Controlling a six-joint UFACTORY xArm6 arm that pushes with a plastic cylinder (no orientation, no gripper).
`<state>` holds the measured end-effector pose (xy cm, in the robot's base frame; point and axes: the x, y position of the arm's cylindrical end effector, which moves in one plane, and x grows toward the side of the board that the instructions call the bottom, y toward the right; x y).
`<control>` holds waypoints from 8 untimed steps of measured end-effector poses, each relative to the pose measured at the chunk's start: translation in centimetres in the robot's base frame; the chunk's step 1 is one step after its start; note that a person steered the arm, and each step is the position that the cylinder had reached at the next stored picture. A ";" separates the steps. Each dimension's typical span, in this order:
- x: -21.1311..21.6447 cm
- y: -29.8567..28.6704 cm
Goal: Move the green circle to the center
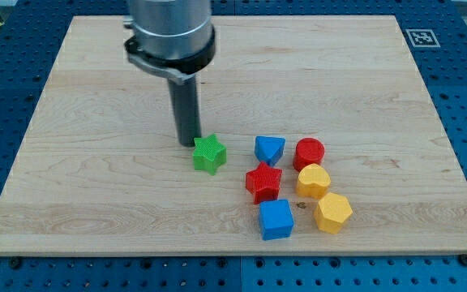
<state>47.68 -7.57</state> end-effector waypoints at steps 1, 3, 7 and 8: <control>3.0 0.9; 3.8 5.3; -19.7 -16.5; -27.4 -14.4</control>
<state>20.29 -22.01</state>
